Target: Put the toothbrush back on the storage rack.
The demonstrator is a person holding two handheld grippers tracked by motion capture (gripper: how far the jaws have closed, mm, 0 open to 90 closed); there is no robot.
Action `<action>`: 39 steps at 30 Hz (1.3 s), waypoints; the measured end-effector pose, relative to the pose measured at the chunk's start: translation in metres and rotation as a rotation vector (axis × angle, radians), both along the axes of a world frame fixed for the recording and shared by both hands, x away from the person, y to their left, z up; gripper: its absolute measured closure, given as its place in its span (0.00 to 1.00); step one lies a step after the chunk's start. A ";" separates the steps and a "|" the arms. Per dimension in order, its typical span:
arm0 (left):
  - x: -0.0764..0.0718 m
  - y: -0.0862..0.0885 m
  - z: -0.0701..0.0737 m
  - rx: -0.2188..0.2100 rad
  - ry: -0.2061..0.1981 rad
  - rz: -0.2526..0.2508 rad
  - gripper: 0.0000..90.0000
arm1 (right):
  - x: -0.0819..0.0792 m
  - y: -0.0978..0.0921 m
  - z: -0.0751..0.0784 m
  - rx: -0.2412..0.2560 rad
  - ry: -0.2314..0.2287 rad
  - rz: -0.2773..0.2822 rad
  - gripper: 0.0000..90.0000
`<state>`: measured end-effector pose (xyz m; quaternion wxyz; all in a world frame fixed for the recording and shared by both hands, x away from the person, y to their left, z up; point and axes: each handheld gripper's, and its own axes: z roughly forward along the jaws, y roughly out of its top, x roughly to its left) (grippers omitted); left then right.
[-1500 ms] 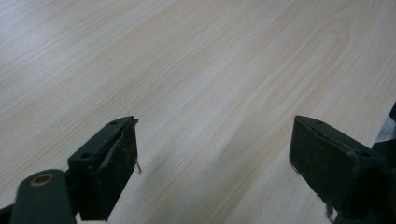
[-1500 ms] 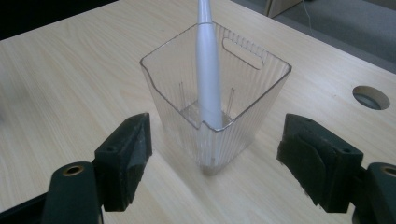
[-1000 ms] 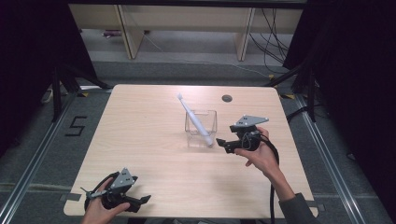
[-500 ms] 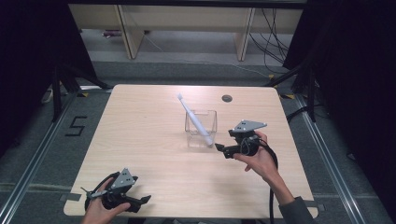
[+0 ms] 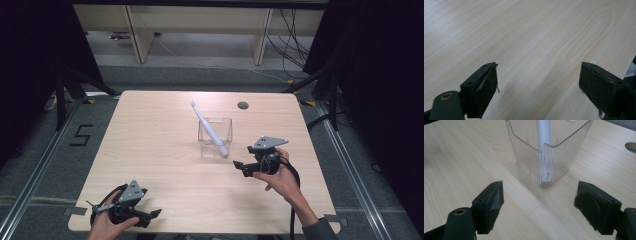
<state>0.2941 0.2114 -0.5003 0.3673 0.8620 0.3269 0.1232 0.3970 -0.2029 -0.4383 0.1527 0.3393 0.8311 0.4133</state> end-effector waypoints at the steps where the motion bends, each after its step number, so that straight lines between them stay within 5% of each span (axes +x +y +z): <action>1: 0.000 0.000 0.000 0.003 0.000 -0.001 0.17 | 0.001 -0.002 -0.001 -0.014 -0.005 0.011 0.26; 11: 0.000 0.001 0.000 0.000 -0.003 0.002 0.17 | -0.008 -0.007 -0.010 -0.011 0.008 -0.004 0.23; 20: 0.000 0.001 0.000 -0.002 -0.001 0.004 0.17 | -0.019 -0.007 -0.017 0.048 0.034 -0.023 0.17; 33: 0.000 0.000 0.000 -0.002 -0.003 0.002 0.17 | -0.033 -0.012 -0.032 0.047 0.051 -0.028 0.17; 37: 0.000 0.000 0.000 -0.007 0.003 0.006 0.17 | -0.036 -0.015 -0.032 0.036 0.026 -0.017 0.17; 39: -0.001 -0.001 -0.001 -0.028 0.002 0.017 0.17 | -0.040 -0.015 -0.032 0.045 0.059 -0.041 0.17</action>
